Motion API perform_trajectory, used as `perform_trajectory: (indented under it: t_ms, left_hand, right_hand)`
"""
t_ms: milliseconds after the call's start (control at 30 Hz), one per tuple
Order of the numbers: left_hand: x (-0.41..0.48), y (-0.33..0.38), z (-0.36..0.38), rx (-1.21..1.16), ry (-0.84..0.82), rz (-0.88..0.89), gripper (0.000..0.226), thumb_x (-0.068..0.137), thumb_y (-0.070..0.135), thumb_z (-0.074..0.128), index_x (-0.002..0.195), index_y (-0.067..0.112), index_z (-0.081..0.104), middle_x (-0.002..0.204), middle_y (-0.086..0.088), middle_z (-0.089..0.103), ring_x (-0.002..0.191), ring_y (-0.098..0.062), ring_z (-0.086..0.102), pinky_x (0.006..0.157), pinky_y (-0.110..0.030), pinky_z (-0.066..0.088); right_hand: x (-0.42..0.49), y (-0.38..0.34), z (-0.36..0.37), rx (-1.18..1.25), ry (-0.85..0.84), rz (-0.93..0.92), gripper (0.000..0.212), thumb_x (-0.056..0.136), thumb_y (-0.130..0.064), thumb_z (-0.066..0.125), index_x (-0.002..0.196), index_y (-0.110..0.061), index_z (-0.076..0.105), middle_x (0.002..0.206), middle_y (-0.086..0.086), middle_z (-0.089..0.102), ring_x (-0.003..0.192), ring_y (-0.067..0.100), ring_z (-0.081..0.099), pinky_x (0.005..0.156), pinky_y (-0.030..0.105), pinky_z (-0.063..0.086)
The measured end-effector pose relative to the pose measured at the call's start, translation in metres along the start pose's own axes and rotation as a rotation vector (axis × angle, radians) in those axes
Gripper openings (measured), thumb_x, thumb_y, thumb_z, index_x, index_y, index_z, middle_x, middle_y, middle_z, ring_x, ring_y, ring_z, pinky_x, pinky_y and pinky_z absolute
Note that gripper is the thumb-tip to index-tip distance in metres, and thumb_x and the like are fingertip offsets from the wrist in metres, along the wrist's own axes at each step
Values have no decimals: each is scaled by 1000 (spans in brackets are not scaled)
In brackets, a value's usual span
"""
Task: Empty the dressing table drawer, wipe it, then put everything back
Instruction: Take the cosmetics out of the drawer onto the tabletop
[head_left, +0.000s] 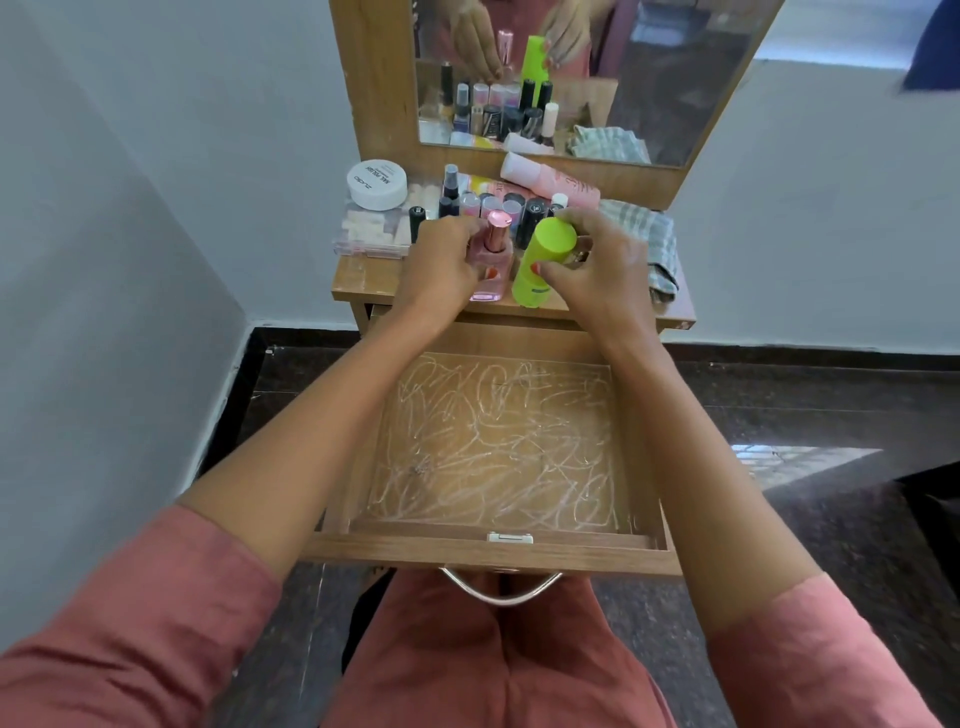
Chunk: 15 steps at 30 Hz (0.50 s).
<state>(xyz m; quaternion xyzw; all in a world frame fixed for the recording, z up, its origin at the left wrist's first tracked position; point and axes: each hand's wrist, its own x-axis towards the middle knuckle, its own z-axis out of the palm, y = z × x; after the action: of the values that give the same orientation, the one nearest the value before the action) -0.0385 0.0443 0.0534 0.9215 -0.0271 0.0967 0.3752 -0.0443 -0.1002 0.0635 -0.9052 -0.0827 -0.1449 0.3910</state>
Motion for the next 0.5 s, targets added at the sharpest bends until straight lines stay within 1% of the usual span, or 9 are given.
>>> perform_trajectory:
  t_ms: [67,100,167,200,300,367,400,433,500]
  left_hand:
    - [1,0,3,-10,-2,-12,28,81,-6,58,103,8,67,104,-8,67,90,-15,59,74,-14,42]
    - [2,1,5,-2,2,-18,27,81,-6,59,103,7,67,103,-8,67,89,-15,59,73,-13,40]
    - [4,2,7,7,14,-29,25,81,-4,59,103,7,66,104,-10,67,91,-19,60,76,-20,40]
    - [5,2,7,6,14,-33,25,81,-4,59,103,7,66,103,-9,67,90,-18,59,76,-20,40]
    - [6,2,8,-2,10,-41,26,82,-5,58,104,7,65,104,-8,67,91,-16,60,76,-17,39]
    - [6,2,8,-14,18,-37,29,82,-7,58,106,8,64,105,-7,67,92,-16,61,77,-17,39]
    - [6,2,9,-18,24,-35,30,82,-7,57,106,8,64,105,-6,67,89,-13,60,76,-14,39]
    - [6,2,9,-23,31,-34,30,82,-8,57,107,8,64,104,-5,67,86,-9,57,72,-8,37]
    - [6,2,9,-33,45,-31,30,83,-9,54,106,7,64,102,-4,65,82,-5,52,61,4,33]
  right_hand:
    - [2,0,6,-15,-1,12,45,75,-8,71,117,-5,57,111,10,63,103,20,57,85,23,41]
    - [3,1,9,-21,-4,16,44,75,-9,71,117,-5,57,111,10,63,103,20,56,85,23,41]
    - [4,3,13,-25,-6,20,44,75,-9,71,116,-5,57,111,9,63,104,21,57,87,25,43]
    - [4,4,15,-20,-2,22,44,75,-9,71,117,-5,57,111,9,63,104,22,57,88,27,45]
    - [6,6,20,-23,10,27,47,76,-10,71,120,-5,54,116,10,61,106,23,57,91,34,48]
    - [7,8,22,-45,13,26,50,77,-13,70,123,-5,53,118,9,61,110,22,56,93,34,47]
    - [8,9,23,-49,15,26,50,78,-13,70,124,-6,53,118,9,61,110,22,56,93,34,47]
    - [8,9,24,-54,15,26,51,78,-14,70,125,-6,52,119,9,60,111,22,55,94,34,46]
    - [7,10,25,-70,8,31,54,78,-12,69,128,-7,49,123,9,57,114,22,53,94,30,43]
